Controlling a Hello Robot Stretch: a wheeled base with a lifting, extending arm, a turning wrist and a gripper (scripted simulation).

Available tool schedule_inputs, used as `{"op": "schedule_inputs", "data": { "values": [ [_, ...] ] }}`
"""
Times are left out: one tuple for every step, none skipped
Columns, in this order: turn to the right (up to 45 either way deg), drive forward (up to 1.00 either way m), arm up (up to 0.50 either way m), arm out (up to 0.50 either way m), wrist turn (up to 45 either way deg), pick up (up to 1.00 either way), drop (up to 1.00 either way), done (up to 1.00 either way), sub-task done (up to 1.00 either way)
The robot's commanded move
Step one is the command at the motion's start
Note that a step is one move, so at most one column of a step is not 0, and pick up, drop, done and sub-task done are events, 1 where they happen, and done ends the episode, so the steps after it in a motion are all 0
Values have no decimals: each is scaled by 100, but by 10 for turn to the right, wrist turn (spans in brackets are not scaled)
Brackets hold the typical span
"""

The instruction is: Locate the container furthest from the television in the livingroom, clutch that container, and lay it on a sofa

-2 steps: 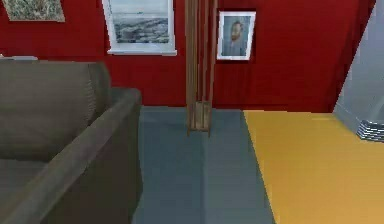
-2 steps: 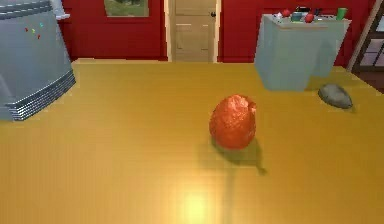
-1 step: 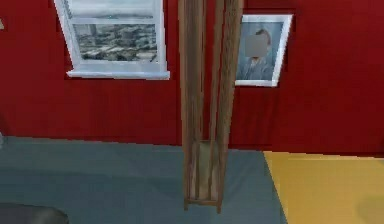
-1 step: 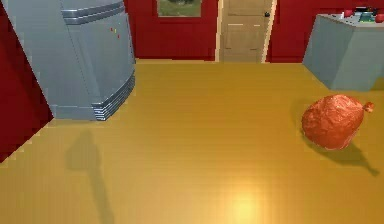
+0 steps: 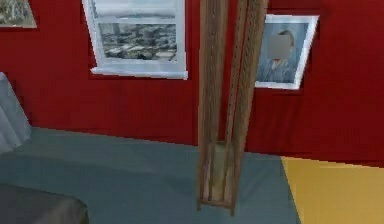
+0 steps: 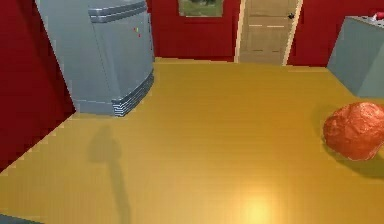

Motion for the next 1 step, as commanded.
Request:
{"op": "schedule_inputs", "data": {
  "values": [
    [0, 35, 0, 0, 0, 0, 0, 0, 0]
  ]
}}
